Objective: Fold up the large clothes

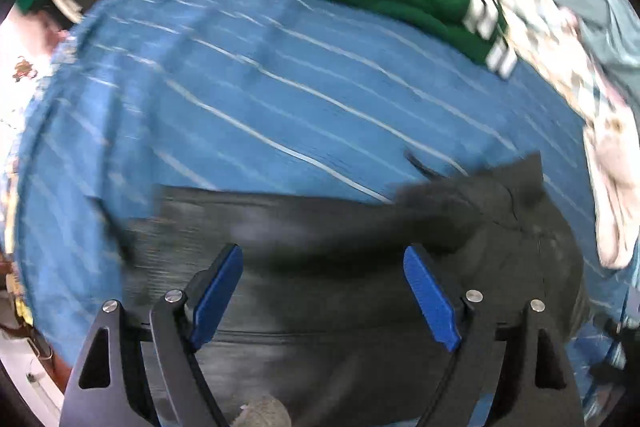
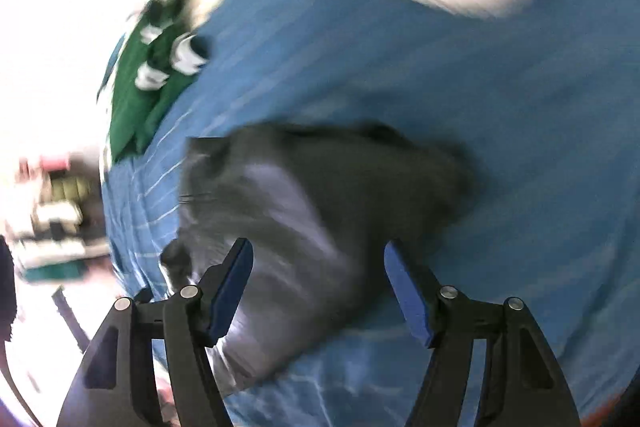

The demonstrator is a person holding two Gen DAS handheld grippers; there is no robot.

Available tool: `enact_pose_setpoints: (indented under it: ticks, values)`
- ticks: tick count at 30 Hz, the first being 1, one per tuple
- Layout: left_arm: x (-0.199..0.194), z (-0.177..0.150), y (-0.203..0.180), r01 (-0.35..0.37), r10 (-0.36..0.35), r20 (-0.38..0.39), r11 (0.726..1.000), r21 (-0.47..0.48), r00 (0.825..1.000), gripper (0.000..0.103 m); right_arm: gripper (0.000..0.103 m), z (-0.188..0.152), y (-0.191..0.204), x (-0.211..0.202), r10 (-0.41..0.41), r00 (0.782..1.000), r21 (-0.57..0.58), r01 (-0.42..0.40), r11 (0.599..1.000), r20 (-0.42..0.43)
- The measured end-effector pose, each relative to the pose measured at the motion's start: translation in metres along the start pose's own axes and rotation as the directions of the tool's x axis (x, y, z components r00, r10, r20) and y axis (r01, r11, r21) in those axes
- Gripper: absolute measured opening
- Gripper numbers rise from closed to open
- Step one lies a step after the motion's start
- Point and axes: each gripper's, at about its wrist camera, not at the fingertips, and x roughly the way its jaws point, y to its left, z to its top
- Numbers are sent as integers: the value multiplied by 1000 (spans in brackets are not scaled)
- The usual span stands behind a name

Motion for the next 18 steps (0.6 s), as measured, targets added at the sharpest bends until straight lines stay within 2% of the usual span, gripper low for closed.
enact_pose_setpoints:
  ticks: [2,3,4,5,6,7,9,11,13,15,16,18]
  values:
    - [34,-5,-20,-7,9,-51,999,52,999,82,70,-2,-39,6,47,999,88,-46,995,-18]
    - [48,-5,-23,-22,27,-69,997,74,997,83,70,-3,-53,17,103,994,131,-99,986,-26]
    - [58,-8,-23,-20,26,-72,997,74,997,88,70,-4,-57,31,149,988,155,-142,978,-31]
    - [61,-8,-19,-18,21,-53,998,53,998,103,70,-2,-63,43,211,977,177,-203,963,-30]
    - [61,-8,-15,-6,8,-56,999,41,998,103,70,1,-66,57,272,962,185,-262,947,-29]
    - [62,-5,-8,44,-42,-75,999,25,996,103,70,6,-69,70,308,951,190,-298,936,-25]
    - [59,-4,-4,74,-72,-83,997,29,994,103,72,13,-67,88,379,925,197,-373,907,4]
    - [57,-1,-6,76,-72,-92,996,44,993,103,72,24,-58,94,421,907,200,-418,886,30]
    - [57,3,-8,68,-63,-97,997,41,993,103,72,29,-46,95,428,902,172,-429,887,45]
    - [60,8,-11,60,-56,-99,998,33,993,103,54,31,-36,98,439,897,142,-441,886,45]
    - [60,8,-13,57,-54,-95,998,30,994,103,32,31,-33,100,452,891,140,-453,880,45]
    - [61,9,-14,59,-57,-90,998,23,994,103,26,30,-26,96,483,874,131,-485,864,54]
